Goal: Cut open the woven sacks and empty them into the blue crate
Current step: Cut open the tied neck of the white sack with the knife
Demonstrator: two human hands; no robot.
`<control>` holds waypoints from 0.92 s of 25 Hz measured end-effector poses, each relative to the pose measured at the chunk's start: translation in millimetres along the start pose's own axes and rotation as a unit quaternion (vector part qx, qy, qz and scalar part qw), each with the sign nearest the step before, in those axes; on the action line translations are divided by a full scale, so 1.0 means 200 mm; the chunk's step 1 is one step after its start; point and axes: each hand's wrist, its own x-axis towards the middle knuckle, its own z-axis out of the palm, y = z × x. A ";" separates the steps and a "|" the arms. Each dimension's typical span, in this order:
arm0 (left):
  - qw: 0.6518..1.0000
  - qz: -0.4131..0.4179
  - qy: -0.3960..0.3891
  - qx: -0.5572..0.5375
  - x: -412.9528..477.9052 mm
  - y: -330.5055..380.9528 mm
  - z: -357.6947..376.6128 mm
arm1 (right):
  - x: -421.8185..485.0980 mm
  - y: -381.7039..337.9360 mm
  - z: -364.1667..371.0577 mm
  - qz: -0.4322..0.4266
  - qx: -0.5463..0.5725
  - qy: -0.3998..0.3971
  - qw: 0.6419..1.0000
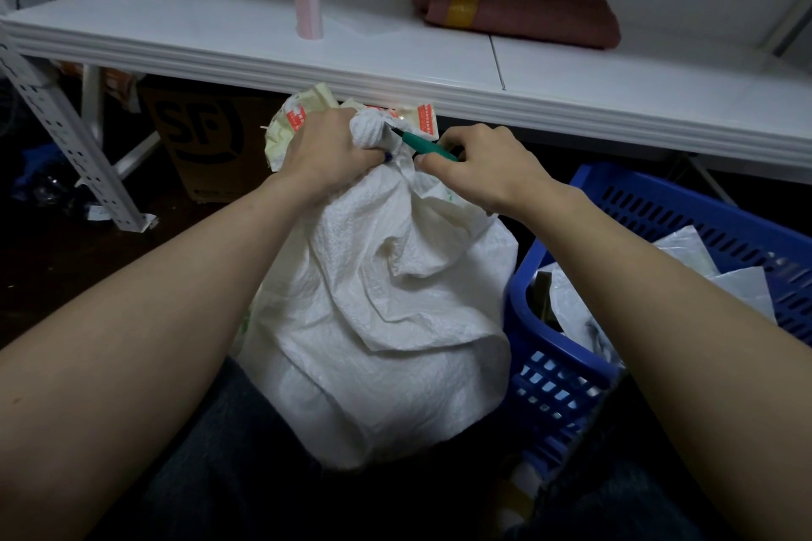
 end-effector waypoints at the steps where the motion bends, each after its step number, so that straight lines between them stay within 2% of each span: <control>1: 1.000 -0.001 0.000 -0.002 0.00 0.00 0.00 | 0.00 0.00 0.00 0.003 0.000 0.003 1.000; 15: 1.000 0.000 -0.001 0.003 0.01 -0.01 0.02 | 0.00 0.00 0.00 0.001 -0.021 0.016 1.000; 23: 1.000 -0.013 -0.003 0.000 0.01 -0.01 0.02 | -0.01 -0.01 0.00 0.003 -0.049 0.049 0.998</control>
